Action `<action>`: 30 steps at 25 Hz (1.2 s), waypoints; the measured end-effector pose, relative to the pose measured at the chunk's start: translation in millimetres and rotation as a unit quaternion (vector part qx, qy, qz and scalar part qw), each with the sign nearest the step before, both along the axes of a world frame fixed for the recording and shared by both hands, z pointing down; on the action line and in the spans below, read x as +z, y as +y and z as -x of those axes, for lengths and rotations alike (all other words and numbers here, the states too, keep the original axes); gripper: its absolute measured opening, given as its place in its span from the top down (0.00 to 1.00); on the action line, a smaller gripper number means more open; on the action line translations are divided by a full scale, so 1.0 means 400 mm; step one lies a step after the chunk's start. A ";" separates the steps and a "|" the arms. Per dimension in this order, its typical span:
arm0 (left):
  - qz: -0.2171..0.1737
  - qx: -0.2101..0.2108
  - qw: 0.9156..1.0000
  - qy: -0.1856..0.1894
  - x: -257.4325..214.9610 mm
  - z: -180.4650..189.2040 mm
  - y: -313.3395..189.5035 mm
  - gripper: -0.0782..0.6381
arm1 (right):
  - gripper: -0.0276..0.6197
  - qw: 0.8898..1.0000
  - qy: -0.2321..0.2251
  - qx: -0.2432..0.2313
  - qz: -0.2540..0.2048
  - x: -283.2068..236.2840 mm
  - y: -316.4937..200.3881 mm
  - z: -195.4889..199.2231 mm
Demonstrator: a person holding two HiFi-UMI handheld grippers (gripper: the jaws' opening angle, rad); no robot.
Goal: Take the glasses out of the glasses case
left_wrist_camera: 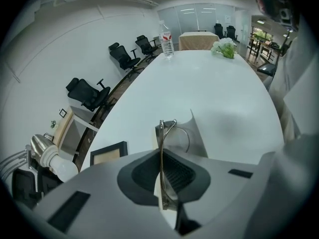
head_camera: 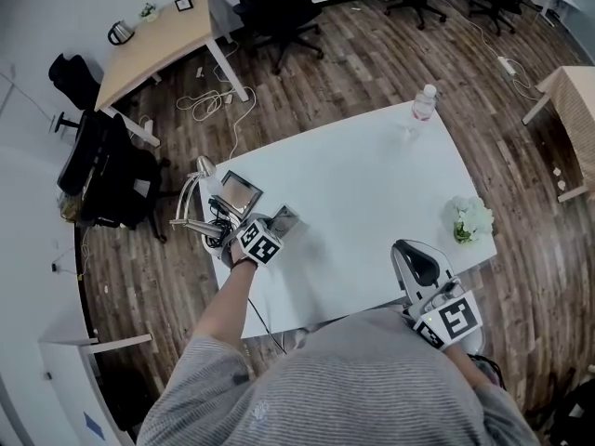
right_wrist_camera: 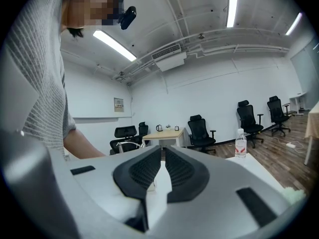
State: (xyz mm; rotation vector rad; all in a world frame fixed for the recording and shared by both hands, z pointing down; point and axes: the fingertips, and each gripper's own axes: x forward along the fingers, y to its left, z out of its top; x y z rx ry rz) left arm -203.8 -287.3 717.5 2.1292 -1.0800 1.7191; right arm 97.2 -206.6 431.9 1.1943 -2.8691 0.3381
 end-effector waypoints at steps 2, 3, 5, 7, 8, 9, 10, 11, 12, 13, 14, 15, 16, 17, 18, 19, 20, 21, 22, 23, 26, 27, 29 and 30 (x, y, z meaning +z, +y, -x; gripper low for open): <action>-0.018 -0.004 1.000 0.008 -0.024 -0.007 -0.004 0.85 | 0.93 1.000 -0.002 -0.003 -0.001 -0.001 0.000 0.000; -0.030 -0.006 0.999 0.015 -0.040 -0.012 -0.008 0.85 | 0.93 1.000 -0.003 -0.005 -0.001 -0.003 0.001 0.001; -0.053 -0.014 0.998 0.031 -0.074 -0.022 -0.014 0.85 | 0.93 1.000 -0.005 -0.010 -0.003 -0.006 0.005 0.006; -0.073 -0.025 0.996 0.048 -0.107 -0.029 -0.017 0.85 | 0.93 1.000 -0.007 -0.017 -0.005 -0.009 0.009 0.015; -0.082 -0.030 0.994 0.057 -0.122 -0.031 -0.018 0.86 | 0.93 1.000 -0.007 -0.021 -0.006 -0.011 0.011 0.021; -0.091 -0.036 0.993 0.066 -0.137 -0.032 -0.018 0.86 | 0.93 1.000 -0.008 -0.025 -0.008 -0.013 0.013 0.028; -0.098 -0.042 0.992 0.074 -0.151 -0.032 -0.017 0.85 | 0.93 1.000 -0.010 -0.028 -0.009 -0.016 0.015 0.034; -0.105 -0.048 0.990 0.082 -0.164 -0.033 -0.016 0.85 | 0.93 0.999 -0.011 -0.031 -0.010 -0.018 0.017 0.038; -0.112 -0.054 0.988 0.090 -0.176 -0.033 -0.015 0.86 | 0.93 0.999 -0.011 -0.035 -0.011 -0.020 0.018 0.042; -0.118 -0.061 0.986 0.098 -0.188 -0.034 -0.013 0.86 | 0.93 0.999 -0.011 -0.038 -0.012 -0.021 0.020 0.044; -0.123 -0.068 0.984 0.107 -0.199 -0.036 -0.012 0.86 | 0.93 0.999 -0.012 -0.040 -0.012 -0.020 0.021 0.046; -0.129 -0.075 0.982 0.118 -0.210 -0.039 -0.011 0.86 | 0.93 0.999 -0.012 -0.043 -0.013 -0.019 0.023 0.047; -0.136 -0.082 0.979 0.128 -0.222 -0.041 -0.010 0.86 | 0.93 0.999 -0.012 -0.045 -0.014 -0.018 0.024 0.048; -0.143 -0.090 0.976 0.140 -0.235 -0.043 -0.009 0.86 | 0.93 0.999 -0.012 -0.047 -0.014 -0.018 0.025 0.050; -0.151 -0.097 0.972 0.152 -0.251 -0.045 -0.007 0.85 | 0.93 0.999 -0.012 -0.050 -0.015 -0.018 0.026 0.052; -0.160 -0.104 0.968 0.165 -0.268 -0.047 -0.006 0.86 | 0.93 0.998 -0.011 -0.054 -0.016 -0.019 0.028 0.056; -0.171 -0.110 0.963 0.178 -0.288 -0.050 -0.006 0.86 | 0.93 0.998 -0.009 -0.058 -0.017 -0.018 0.030 0.060; -0.181 -0.116 0.958 0.192 -0.308 -0.055 -0.004 0.86 | 0.93 0.998 -0.007 -0.062 -0.018 -0.018 0.032 0.063; -0.188 -0.124 0.953 0.205 -0.324 -0.059 0.000 0.86 | 0.93 0.998 -0.005 -0.066 -0.019 -0.018 0.035 0.066; -0.192 -0.133 0.948 0.218 -0.338 -0.063 0.005 0.86 | 0.93 0.997 -0.004 -0.070 -0.020 -0.017 0.038 0.069; -0.210 -0.150 0.932 0.255 -0.383 -0.076 0.015 0.86 | 0.93 0.997 -0.001 -0.078 -0.022 -0.018 0.042 0.079; -0.216 -0.153 0.927 0.267 -0.400 -0.081 0.018 0.86 | 0.93 0.997 0.000 -0.080 -0.022 -0.019 0.042 0.083; -0.227 -0.157 0.918 0.285 -0.431 -0.091 0.025 0.86 | 0.93 0.996 0.000 -0.083 -0.022 -0.020 0.044 0.087; -0.231 -0.159 0.914 0.293 -0.444 -0.097 0.029 0.86 | 0.93 0.996 0.001 -0.085 -0.023 -0.020 0.044 0.088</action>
